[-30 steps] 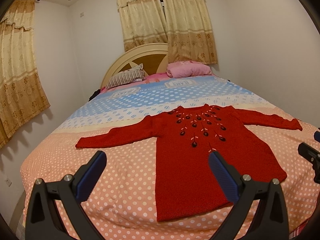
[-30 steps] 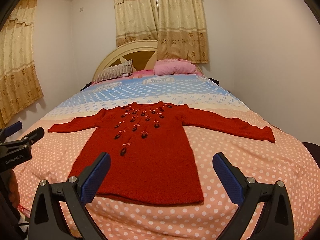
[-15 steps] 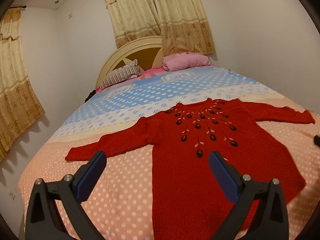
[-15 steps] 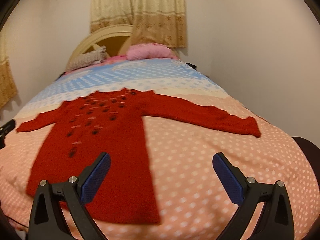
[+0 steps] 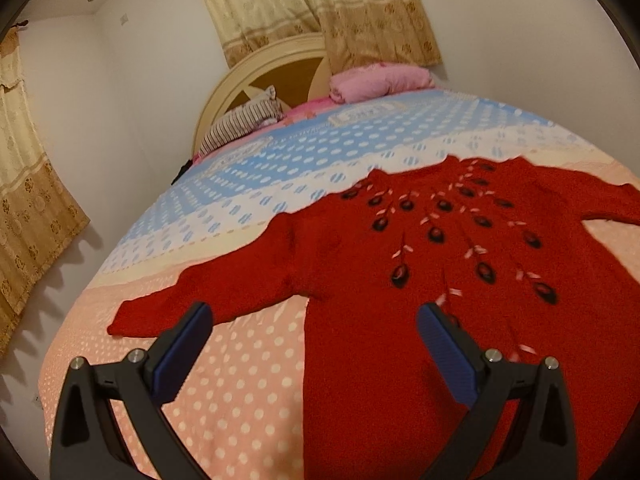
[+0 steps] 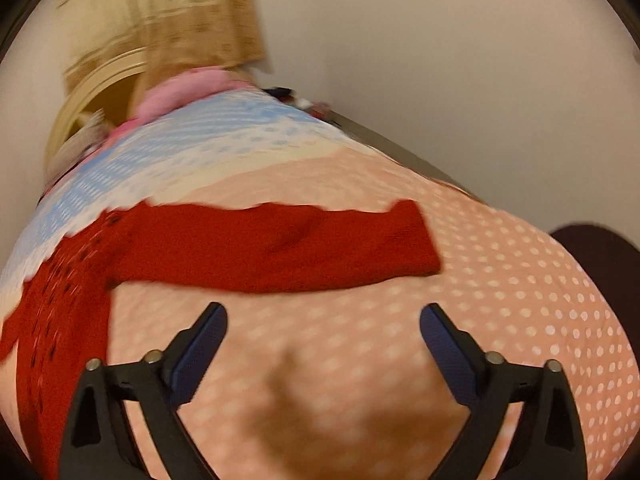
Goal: Fold small clothes
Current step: 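Move the right tool to the cardigan sleeve cuff and close on it, then lift the sleeve with the right tool and fold it across the cardigan body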
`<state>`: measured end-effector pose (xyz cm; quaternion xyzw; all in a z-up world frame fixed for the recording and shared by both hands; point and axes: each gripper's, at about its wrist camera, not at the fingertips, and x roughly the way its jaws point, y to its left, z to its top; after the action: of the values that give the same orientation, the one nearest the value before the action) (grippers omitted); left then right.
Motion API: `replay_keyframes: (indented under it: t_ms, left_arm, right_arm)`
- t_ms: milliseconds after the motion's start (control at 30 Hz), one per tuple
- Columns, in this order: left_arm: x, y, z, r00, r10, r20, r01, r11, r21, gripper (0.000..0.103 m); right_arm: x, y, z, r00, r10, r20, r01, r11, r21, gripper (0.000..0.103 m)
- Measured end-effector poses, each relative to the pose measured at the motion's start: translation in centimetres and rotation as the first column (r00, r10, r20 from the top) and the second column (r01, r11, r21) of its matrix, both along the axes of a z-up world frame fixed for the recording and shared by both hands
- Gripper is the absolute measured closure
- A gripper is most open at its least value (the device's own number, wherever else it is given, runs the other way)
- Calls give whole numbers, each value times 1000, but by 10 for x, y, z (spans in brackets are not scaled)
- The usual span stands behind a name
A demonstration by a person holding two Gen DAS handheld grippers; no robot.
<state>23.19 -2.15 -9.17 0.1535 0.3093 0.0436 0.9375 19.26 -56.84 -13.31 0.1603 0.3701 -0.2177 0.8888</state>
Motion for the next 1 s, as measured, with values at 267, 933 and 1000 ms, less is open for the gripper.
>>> replay_keyframes:
  t_ms: [267, 933, 1000]
  left_arm:
    - [33, 18, -19, 997, 54, -47, -55, 998, -18, 0]
    - [52, 57, -44, 991, 94, -98, -104, 990, -100, 0]
    - [51, 63, -45, 990, 99, -100, -110, 987, -115, 0]
  right_arm:
    - [23, -92, -26, 985, -154, -77, 162, 979, 125, 34]
    - [85, -47, 47, 1000, -11, 7, 10, 999, 42, 87]
    - [92, -34, 68, 1000, 8, 27, -8, 1000, 14, 87]
